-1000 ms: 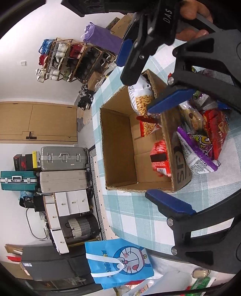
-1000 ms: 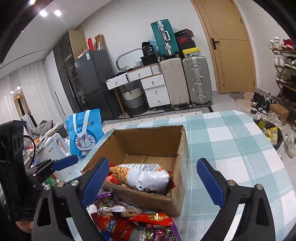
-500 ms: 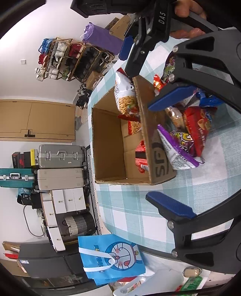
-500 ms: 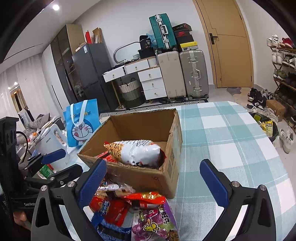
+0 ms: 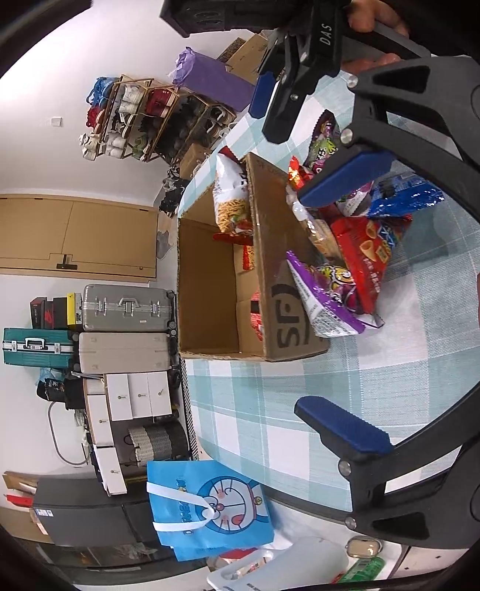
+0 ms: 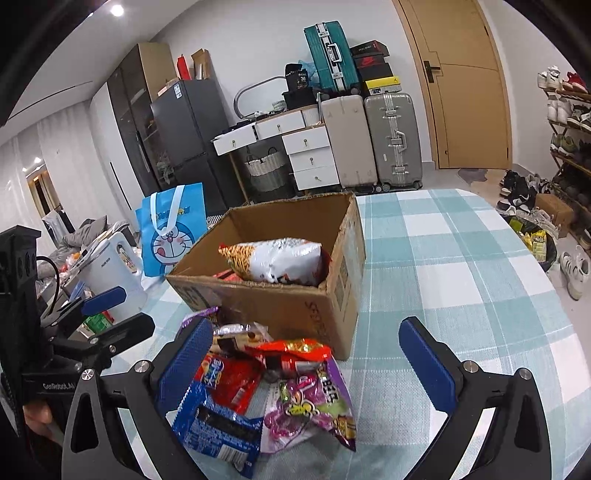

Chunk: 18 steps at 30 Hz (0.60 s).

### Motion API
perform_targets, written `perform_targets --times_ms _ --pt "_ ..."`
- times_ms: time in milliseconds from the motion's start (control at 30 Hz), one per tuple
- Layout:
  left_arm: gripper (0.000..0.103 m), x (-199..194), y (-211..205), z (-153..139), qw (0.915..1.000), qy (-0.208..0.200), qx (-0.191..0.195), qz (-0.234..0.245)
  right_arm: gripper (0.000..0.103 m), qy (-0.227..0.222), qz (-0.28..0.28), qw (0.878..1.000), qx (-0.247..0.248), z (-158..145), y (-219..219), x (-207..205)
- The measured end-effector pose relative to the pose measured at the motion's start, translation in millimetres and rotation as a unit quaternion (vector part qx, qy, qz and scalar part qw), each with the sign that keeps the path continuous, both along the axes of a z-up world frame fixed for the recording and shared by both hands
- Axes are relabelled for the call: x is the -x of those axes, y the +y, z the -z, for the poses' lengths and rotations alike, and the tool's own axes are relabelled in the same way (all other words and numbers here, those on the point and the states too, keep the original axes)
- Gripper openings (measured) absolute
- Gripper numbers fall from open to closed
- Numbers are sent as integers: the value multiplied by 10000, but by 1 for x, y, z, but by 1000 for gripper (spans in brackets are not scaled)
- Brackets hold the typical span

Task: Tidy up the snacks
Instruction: 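Move both tools back down toward the snack bags in front of the box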

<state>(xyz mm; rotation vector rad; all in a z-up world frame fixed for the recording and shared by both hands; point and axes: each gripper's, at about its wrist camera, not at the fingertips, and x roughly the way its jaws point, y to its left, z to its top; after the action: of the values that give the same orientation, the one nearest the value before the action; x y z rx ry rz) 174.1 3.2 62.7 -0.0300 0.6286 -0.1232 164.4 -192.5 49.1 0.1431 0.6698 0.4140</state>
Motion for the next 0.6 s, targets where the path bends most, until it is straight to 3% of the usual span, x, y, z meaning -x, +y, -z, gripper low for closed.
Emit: perform_targets --times_ms 600 --pt "102 10 -5 32 9997 236 -28 77 102 164 -149 9996 154 19 2 15"
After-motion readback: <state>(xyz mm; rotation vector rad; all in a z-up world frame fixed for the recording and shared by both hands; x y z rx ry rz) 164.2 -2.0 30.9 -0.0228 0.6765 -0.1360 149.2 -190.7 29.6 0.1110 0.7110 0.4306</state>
